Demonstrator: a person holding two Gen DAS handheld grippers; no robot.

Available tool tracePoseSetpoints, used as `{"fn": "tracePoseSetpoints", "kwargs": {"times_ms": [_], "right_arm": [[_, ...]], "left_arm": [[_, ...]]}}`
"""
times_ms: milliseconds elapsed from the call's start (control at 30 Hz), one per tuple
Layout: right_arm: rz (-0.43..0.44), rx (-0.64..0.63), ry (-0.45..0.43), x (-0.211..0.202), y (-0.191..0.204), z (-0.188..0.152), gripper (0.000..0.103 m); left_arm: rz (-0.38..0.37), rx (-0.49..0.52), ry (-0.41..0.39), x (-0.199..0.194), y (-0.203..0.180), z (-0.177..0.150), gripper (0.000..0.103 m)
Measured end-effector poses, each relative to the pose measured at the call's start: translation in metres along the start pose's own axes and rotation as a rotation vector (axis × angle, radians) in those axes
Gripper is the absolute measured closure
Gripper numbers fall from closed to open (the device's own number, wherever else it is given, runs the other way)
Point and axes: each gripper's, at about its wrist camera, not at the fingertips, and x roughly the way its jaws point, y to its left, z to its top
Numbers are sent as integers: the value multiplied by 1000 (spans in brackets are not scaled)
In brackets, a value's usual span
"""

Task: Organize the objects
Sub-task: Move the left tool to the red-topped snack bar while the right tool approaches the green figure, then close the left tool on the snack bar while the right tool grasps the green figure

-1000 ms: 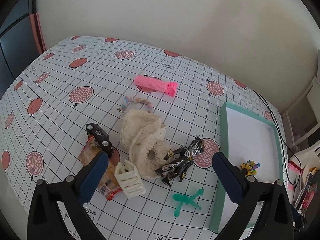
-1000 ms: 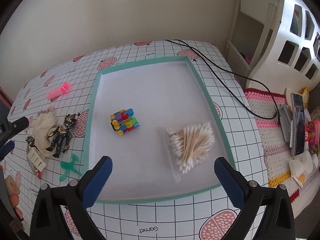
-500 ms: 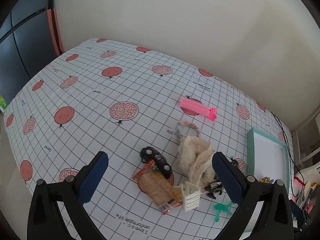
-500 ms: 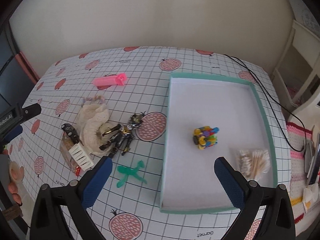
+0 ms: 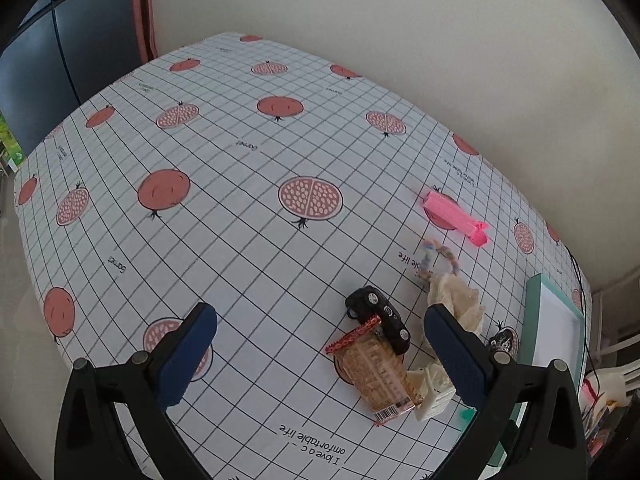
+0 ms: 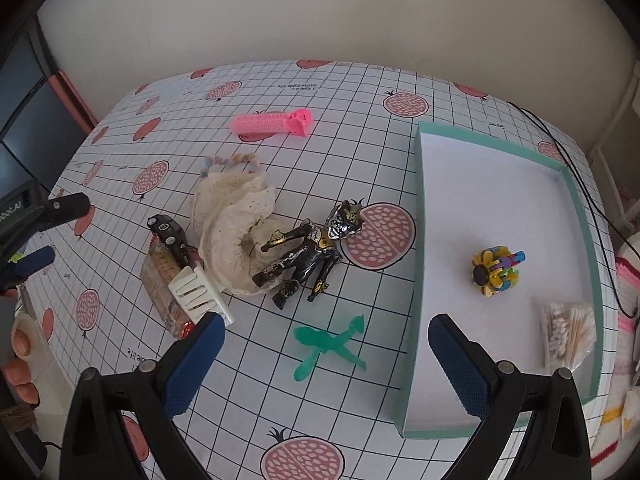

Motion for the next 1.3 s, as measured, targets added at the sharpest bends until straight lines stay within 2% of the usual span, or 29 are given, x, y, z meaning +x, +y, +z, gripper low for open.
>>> {"fn": "tracePoseSetpoints", "kwargs": {"times_ms": [167, 267, 467, 767, 1100, 1200, 1300], "right_arm": [[10, 7, 33, 11, 0, -6, 0], [9, -5, 40, 15, 2, -10, 2], [-5, -44, 63, 23, 10, -16, 11], [-24, -26, 108, 44, 7, -18, 20], [-45, -18, 135, 59, 3, -20, 25], [-62, -30, 131, 59, 4, -20, 29], [-73, -30, 130, 58, 4, -19, 38]], "left_arm": [[-51, -24, 138, 34, -10, -18, 0], [-62, -15, 175, 46, -19, -27, 0], [-64, -17, 232, 65, -29, -38, 0], [-68, -37, 222, 66, -29, -39, 9], [-69, -33, 251, 73, -33, -44, 10], [-68, -26, 254, 72, -33, -44, 24], [-52, -31, 263, 73, -30, -45, 25]]}}
